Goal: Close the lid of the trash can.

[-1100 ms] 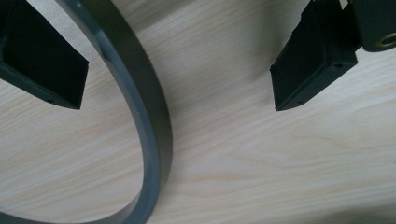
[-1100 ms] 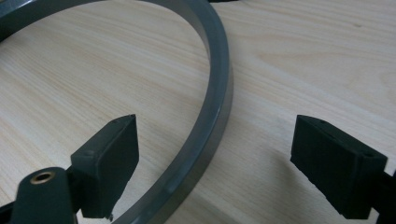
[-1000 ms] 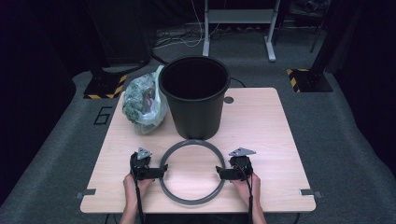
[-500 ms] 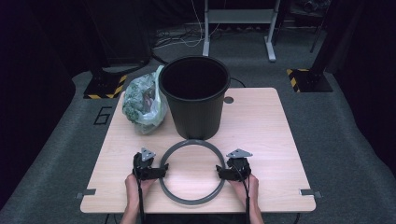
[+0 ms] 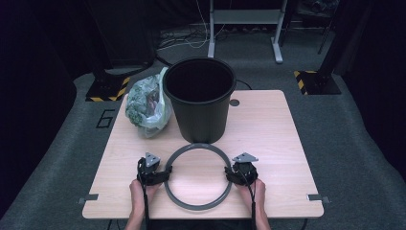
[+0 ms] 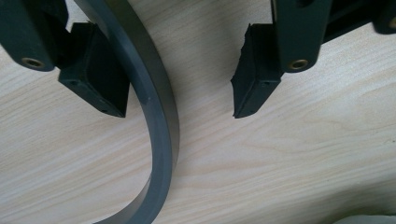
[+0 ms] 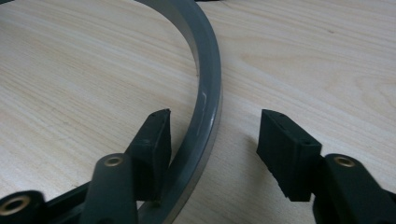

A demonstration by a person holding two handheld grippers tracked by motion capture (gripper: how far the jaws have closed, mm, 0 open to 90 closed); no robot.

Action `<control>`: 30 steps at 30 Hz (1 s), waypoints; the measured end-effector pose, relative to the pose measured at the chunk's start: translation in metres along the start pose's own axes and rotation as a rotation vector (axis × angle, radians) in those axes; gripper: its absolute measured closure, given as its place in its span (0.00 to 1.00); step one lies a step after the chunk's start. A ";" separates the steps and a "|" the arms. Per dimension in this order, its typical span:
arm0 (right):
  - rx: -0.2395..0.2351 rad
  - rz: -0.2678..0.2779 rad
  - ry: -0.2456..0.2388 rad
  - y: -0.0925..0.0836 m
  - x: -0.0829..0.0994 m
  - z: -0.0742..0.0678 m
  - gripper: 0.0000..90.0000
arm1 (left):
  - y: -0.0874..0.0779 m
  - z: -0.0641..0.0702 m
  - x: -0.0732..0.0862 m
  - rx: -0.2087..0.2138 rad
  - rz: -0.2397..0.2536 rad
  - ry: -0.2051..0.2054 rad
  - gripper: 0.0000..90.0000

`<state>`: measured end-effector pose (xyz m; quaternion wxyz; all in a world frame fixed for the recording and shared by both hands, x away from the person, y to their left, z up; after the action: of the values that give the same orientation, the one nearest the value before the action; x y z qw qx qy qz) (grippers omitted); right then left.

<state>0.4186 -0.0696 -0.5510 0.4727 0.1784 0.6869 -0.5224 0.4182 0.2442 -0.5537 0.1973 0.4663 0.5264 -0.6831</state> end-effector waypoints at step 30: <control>-0.007 0.027 0.013 0.004 -0.003 -0.007 0.78 | 0.001 0.012 -0.002 0.024 0.018 -0.016 0.78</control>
<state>0.4202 -0.0613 -0.5507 0.4758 0.1893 0.6893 -0.5124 0.4147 0.2329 -0.5525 0.2020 0.4680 0.5123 -0.6912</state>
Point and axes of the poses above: each handheld gripper's, and its own axes: y roughly forward along the jaws, x roughly out of its underside, z roughly to its right, the point moved 4 cm from there along y, roughly forward along the jaws, and after that the axes turned 8 degrees about z, right-handed, at the moved point
